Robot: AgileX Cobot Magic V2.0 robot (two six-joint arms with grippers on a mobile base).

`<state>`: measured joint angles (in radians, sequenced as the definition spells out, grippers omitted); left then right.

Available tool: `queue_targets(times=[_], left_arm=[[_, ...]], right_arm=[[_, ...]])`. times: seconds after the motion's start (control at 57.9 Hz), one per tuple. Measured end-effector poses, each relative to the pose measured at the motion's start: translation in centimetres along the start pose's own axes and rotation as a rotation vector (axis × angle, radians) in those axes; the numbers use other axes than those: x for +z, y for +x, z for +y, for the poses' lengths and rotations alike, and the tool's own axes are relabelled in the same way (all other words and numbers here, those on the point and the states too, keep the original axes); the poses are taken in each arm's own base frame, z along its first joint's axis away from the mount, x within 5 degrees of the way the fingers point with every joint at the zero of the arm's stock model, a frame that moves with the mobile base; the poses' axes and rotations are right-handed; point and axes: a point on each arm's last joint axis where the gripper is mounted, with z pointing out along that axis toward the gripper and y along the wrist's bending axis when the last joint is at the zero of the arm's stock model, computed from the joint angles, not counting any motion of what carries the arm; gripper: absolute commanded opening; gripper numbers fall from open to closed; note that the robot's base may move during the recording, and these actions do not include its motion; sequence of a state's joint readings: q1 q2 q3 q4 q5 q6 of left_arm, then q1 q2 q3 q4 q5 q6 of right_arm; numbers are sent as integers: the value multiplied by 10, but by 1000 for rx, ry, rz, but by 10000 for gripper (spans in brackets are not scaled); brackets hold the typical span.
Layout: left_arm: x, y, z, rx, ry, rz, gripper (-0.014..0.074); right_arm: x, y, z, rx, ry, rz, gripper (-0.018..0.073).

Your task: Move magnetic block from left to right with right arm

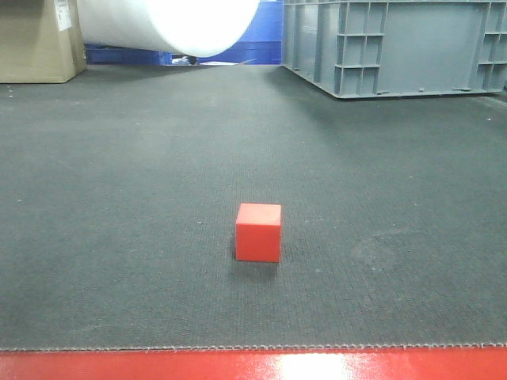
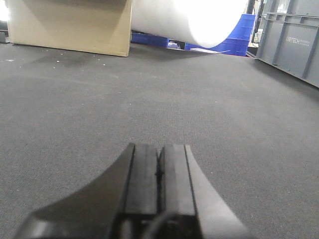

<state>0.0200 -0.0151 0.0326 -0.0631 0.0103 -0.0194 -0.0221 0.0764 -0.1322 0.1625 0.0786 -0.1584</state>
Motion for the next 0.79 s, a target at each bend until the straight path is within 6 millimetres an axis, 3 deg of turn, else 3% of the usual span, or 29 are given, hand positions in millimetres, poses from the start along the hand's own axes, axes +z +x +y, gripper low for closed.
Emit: queue_targets(times=[0.259,0.501,0.794], left_arm=[[0,0,0,0,0,0,-117],[0,0,0,0,0,0,-117],[0,0,0,0,0,0,-117]], right_arm=[[1,7,0,1,2,11,55],[-3,34,-2,-59,20,-64,55],[-4,35,-2,-14,17,-78,55]])
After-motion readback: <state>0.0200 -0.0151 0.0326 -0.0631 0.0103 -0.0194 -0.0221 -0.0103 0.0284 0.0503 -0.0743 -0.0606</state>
